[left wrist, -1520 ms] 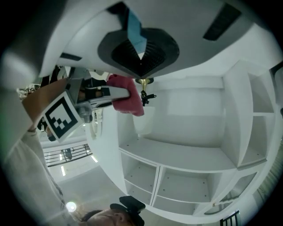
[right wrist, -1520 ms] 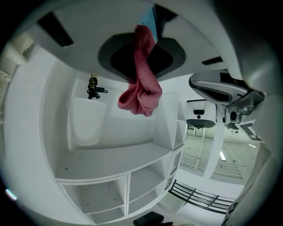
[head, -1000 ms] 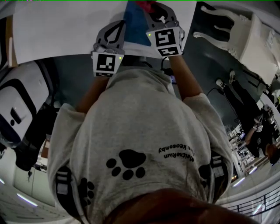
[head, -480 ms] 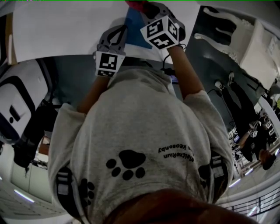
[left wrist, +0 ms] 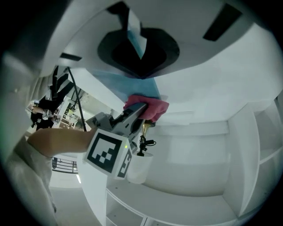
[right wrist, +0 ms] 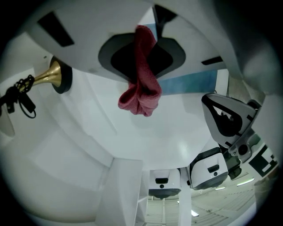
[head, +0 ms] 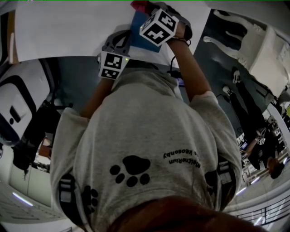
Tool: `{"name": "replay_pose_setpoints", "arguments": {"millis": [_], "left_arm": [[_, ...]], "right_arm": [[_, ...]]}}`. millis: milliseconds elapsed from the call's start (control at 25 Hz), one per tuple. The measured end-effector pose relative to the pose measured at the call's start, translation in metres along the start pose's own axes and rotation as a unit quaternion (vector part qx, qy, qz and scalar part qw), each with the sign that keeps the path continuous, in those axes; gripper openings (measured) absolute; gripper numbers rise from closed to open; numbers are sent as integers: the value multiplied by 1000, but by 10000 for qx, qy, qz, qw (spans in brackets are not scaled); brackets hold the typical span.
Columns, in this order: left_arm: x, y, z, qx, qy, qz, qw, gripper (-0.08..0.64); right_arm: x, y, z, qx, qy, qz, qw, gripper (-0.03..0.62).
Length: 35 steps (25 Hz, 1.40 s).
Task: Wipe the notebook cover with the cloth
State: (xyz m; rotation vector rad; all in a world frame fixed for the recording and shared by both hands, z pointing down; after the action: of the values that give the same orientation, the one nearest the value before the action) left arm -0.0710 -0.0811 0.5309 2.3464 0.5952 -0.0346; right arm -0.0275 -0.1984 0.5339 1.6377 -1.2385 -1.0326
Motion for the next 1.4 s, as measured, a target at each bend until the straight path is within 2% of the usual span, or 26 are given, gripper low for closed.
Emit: {"name": "replay_pose_setpoints", "arguments": {"millis": [280,520,1000,1400], "left_arm": [[4,4,-18,-360,-104,-235,9990,12],[8,9,-29,-561,-115,-369,9977,12],[8,13,-31,-563,-88,-507,9971,12],[7,13,-32,-544,-51,-531,9971,12]], "right_arm": [[0,6,-3,-520,-70,166,9985,60],[7,1,-30,-828,118,223,9962,60],[21,-16,-91,-1344,575,41,9893,60],[22,-34,-135,-1768,1074,-127,9783,60]]}}
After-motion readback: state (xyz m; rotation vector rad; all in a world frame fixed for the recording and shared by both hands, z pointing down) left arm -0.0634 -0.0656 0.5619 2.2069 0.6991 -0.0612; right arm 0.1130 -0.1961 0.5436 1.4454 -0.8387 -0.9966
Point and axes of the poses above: the fingertips, and each gripper's own axes: y forward along the fingers, x to its right, z out of its top, the point moved 3 cm from there along -y, backward along the fingers
